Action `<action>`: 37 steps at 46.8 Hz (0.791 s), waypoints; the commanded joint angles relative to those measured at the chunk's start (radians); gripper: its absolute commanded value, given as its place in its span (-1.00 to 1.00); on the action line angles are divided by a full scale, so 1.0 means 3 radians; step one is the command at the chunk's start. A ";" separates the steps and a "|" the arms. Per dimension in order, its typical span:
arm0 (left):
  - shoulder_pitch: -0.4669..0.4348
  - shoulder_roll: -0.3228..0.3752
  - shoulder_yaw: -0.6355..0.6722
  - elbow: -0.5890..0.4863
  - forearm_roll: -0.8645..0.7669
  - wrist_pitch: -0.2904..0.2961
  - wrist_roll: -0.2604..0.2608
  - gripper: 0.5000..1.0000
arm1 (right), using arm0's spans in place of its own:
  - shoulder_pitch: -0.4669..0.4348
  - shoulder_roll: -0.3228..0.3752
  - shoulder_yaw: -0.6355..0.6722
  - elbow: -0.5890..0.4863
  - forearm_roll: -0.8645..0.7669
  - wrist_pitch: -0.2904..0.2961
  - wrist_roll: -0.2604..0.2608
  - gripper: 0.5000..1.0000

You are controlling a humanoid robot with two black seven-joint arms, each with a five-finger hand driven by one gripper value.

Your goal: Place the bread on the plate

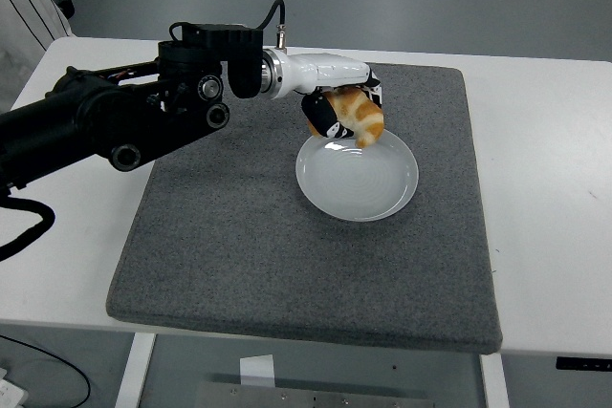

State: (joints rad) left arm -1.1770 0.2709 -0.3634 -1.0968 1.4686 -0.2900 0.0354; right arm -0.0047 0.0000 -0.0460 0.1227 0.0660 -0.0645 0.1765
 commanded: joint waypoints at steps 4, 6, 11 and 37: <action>0.0073 -0.0136 0.0025 0.0153 0.0126 0.0005 0.0000 -1.00 | 0.0000 0.0000 0.0000 0.0000 0.0000 0.0000 0.0000 0.73; 0.0088 -0.0162 0.0030 0.0189 0.0167 0.0036 -0.0006 -1.00 | 0.0000 0.0000 0.0000 0.0000 0.0000 0.0000 0.0000 0.73; 0.0134 -0.0218 0.0101 0.0215 0.0203 0.0123 -0.0006 -1.00 | 0.0000 0.0000 0.0000 0.0000 0.0000 0.0000 0.0000 0.73; 0.0283 -0.0397 0.0240 0.0399 0.0305 0.0312 -0.0006 -1.00 | 0.0000 0.0000 0.0000 0.0000 0.0000 0.0000 0.0000 0.73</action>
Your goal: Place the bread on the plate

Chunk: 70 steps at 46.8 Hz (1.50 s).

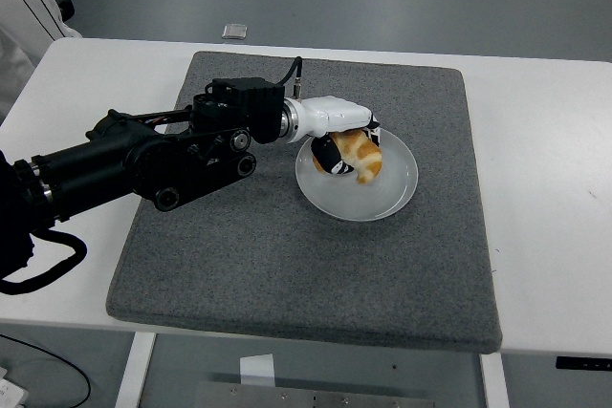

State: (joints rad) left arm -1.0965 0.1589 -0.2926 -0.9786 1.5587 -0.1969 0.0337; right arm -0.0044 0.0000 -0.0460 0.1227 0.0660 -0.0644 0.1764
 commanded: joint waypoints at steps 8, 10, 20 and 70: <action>0.0030 -0.0044 0.0004 0.0041 0.0030 0.0022 0.0005 -1.00 | -0.0001 0.0000 0.0000 0.0000 0.0000 0.0000 0.0000 0.73; 0.0030 -0.0044 0.0009 0.0046 0.0045 0.0048 0.0005 -1.00 | -0.0001 0.0000 0.0000 0.0000 0.0000 0.0000 0.0000 0.73; 0.0035 -0.0044 0.0091 0.0056 0.0086 0.0155 0.0005 -1.00 | -0.0001 0.0000 0.0000 0.0000 0.0000 0.0000 0.0000 0.73; 0.0106 -0.0080 0.0193 0.0056 0.0092 0.0354 0.0000 -1.00 | -0.0001 0.0000 0.0000 0.0000 0.0000 0.0000 0.0000 0.73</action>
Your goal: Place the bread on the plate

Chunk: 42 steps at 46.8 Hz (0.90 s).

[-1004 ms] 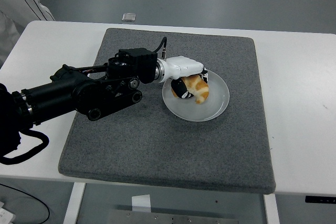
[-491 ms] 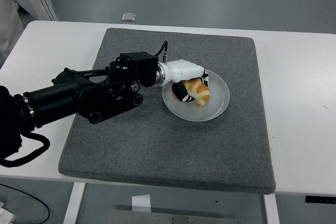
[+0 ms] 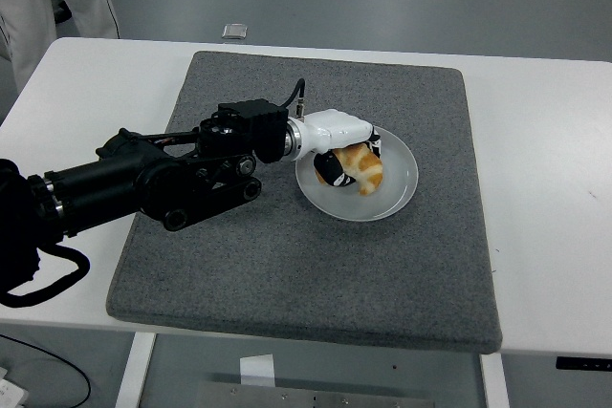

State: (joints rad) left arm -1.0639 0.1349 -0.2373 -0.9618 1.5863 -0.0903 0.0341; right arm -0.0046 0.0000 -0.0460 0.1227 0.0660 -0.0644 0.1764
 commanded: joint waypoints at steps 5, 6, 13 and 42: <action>-0.0002 0.0000 0.0014 0.0000 0.0000 -0.0001 -0.0001 -1.00 | 0.0000 0.0000 0.0000 0.0000 0.0000 0.0000 0.0000 0.73; -0.0007 0.0000 0.0014 0.0000 0.0000 -0.0001 -0.0001 -1.00 | 0.0000 0.0000 0.0000 0.0000 0.0000 0.0000 0.0000 0.73; -0.0007 0.0000 0.0009 0.0000 0.0000 -0.0001 -0.0001 -1.00 | 0.0000 0.0000 0.0000 0.0000 0.0000 0.0000 0.0000 0.73; -0.0033 0.0000 0.0009 -0.0036 -0.0021 -0.0047 -0.0001 0.75 | 0.0000 0.0000 0.0000 0.0000 0.0000 0.0000 0.0000 0.73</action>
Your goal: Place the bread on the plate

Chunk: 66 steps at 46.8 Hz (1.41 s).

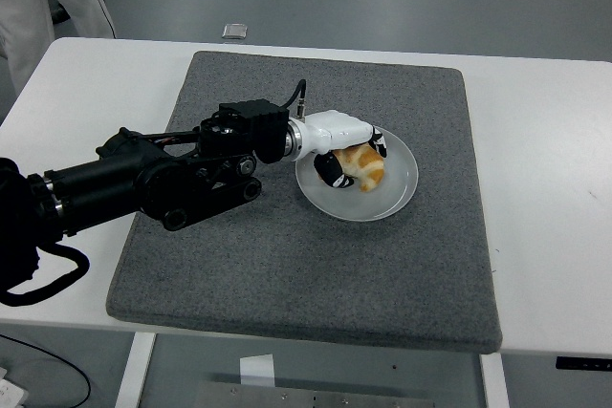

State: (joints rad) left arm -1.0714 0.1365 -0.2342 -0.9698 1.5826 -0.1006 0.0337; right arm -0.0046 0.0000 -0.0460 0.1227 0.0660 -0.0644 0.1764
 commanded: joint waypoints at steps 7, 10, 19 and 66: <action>-0.0008 0.0000 -0.0002 -0.0035 -0.0039 -0.0033 -0.0005 0.98 | 0.0000 0.0000 0.0000 0.0000 0.0000 0.0000 0.0000 0.73; -0.0008 0.0005 -0.0002 -0.0040 -0.0044 -0.0094 0.0000 0.98 | 0.0000 0.0000 0.0000 0.0000 0.0000 0.0000 0.0000 0.73; -0.0018 0.0082 -0.0073 -0.0183 -0.0121 -0.0247 0.0000 0.98 | 0.0000 0.0000 0.0000 0.0000 0.0000 0.0000 0.0000 0.73; -0.0059 0.0997 -0.0666 -0.0362 -0.2948 -0.0340 -0.0005 0.98 | 0.0000 0.0000 0.0000 0.0000 0.0000 0.0000 0.0005 0.73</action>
State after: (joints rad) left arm -1.0894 0.4186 -0.4333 -1.0785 0.7464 -0.2027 0.0322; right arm -0.0046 0.0000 -0.0460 0.1227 0.0660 -0.0644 0.1764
